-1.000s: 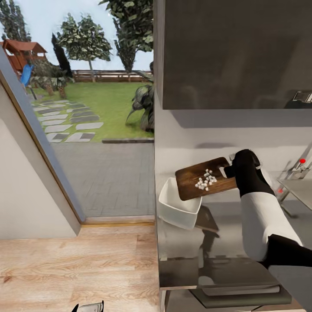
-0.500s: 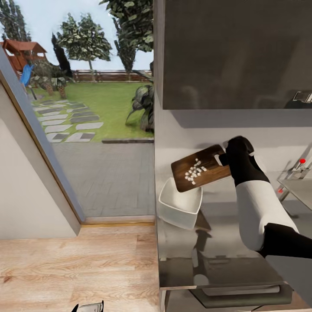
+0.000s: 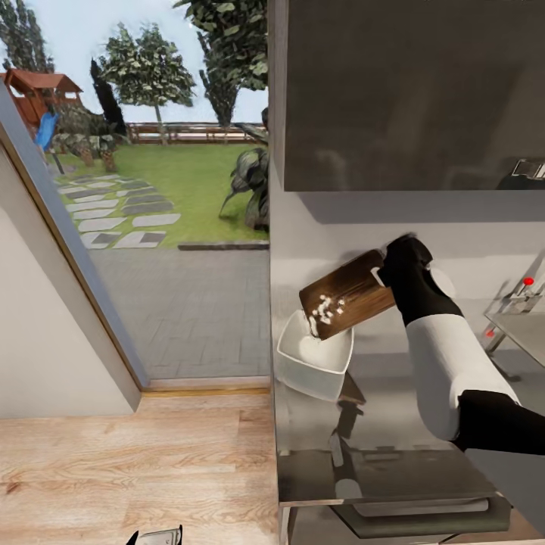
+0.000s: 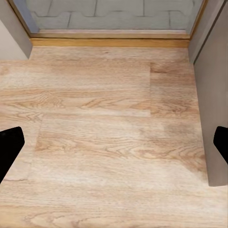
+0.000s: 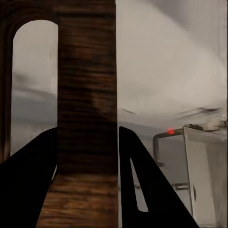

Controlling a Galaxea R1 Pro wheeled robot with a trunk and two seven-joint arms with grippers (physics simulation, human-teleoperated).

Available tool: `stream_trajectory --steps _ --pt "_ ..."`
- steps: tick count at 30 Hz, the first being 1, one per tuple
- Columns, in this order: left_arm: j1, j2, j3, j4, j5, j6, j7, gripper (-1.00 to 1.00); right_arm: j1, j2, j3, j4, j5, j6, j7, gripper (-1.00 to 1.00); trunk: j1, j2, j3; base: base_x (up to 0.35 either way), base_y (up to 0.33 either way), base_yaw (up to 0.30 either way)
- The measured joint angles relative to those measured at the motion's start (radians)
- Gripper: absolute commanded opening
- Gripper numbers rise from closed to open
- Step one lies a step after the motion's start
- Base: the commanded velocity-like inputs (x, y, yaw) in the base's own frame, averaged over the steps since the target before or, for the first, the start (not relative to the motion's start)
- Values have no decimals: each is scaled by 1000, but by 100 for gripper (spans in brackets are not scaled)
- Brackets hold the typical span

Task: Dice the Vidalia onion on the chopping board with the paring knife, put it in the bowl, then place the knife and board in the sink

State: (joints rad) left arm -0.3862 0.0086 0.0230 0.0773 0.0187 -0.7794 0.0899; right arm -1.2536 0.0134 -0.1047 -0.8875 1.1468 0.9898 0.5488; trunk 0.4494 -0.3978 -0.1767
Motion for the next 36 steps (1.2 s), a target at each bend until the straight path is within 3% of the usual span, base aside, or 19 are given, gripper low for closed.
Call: stream_trajectory --steps 3,5,19,20,23,28,32,36 --pt "0 -1 0 0 0 0 -1 100 0 13 0 -3 85 -1 1 -100 0 0 0 0 0 0" --pt "0 -5 0 0 -1 0 -1 100 0 17 -1 -7 102 -1 1 -100 0 0 0 0 0 0" --pt "0 -15 0 0 0 0 -1 100 0 15 -8 -41 111 -4 4 -100 0 0 0 0 0 0" --pt "0 -15 0 0 0 0 -1 100 0 14 -22 -57 105 -5 9 -100 0 0 0 0 0 0" --pt "0 -15 0 0 0 0 -1 100 0 12 -129 -99 81 -7 69 -100 0 0 0 0 0 0" --pt "0 -13 0 0 0 0 -2 100 0 2 -210 -135 62 -8 200 -100 0 0 0 0 0 0" --pt "0 -12 0 0 0 0 -1 100 0 -5 -345 -138 58 -8 337 -100 0 0 0 -58 -9 0" --pt "0 -12 0 0 0 0 -2 100 0 -14 -377 -138 65 -17 360 -100 0 0 0 -273 -70 0"
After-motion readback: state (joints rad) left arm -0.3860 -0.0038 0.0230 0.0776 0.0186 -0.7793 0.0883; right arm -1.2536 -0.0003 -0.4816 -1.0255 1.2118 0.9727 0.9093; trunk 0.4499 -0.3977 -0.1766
